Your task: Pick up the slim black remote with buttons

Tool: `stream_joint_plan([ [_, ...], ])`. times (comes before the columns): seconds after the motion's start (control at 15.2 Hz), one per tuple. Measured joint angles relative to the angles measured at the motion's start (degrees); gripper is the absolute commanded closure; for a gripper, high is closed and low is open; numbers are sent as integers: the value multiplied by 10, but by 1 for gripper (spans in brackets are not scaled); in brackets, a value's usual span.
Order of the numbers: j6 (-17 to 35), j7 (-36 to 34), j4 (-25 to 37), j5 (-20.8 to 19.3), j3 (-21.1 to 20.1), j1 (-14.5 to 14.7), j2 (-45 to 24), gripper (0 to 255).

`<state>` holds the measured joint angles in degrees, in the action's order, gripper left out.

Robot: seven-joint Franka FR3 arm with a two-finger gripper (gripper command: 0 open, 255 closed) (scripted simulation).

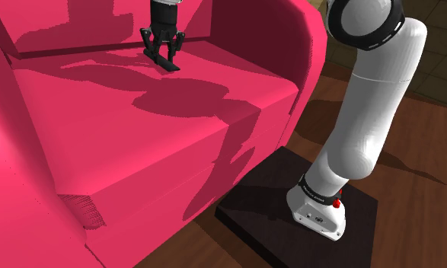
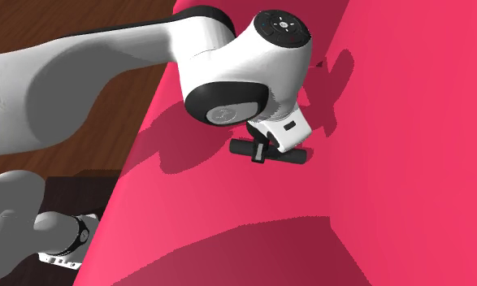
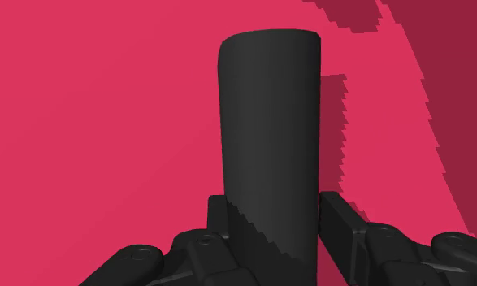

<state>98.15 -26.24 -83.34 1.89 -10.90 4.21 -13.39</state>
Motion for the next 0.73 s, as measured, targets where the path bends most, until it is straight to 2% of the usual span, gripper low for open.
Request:
stream_joint_plan([
  [0.53,0,0,0,0,0,0,0,255],
  [0.73,-16,-1,18,0,-1,1,-3,255],
])
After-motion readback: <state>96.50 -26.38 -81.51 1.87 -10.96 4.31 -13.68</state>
